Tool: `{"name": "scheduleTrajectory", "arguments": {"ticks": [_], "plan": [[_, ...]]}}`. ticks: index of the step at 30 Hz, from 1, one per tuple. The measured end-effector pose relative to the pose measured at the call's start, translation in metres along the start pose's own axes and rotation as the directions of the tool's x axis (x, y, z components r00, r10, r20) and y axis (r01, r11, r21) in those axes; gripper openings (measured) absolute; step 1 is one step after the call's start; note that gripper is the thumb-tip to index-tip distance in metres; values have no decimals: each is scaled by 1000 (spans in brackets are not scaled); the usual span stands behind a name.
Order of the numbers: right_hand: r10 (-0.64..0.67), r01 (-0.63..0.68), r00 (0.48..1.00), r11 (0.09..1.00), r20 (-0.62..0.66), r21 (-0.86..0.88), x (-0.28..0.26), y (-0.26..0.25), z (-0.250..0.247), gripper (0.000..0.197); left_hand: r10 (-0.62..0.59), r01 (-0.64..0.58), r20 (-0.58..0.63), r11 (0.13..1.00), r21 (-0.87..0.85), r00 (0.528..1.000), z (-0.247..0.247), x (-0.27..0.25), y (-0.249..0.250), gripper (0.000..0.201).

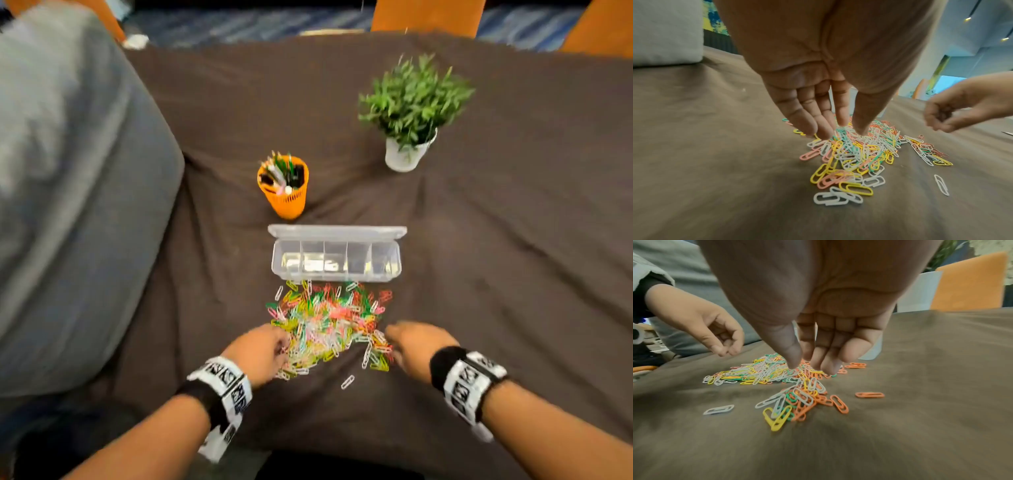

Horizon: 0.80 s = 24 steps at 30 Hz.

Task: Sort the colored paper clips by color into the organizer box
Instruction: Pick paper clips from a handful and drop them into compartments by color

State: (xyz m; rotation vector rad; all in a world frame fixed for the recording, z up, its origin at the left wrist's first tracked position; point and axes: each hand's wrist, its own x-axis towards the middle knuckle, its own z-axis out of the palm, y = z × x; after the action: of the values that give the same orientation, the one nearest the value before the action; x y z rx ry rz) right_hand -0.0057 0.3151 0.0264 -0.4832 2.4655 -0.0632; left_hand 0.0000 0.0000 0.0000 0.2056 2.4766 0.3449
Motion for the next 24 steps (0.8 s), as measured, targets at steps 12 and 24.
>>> {"name": "scheduleTrajectory", "arguments": {"ticks": [12,24], "plan": [[-89,139,969,968,-231,209,105,-29,35,14,111,-122,-247,992,-31,963,36,57,19,16],[5,405,906,275,-422,872,68,-29,5,13,10,-119,-124,-209,-971,992,39,37,33,12]]}}
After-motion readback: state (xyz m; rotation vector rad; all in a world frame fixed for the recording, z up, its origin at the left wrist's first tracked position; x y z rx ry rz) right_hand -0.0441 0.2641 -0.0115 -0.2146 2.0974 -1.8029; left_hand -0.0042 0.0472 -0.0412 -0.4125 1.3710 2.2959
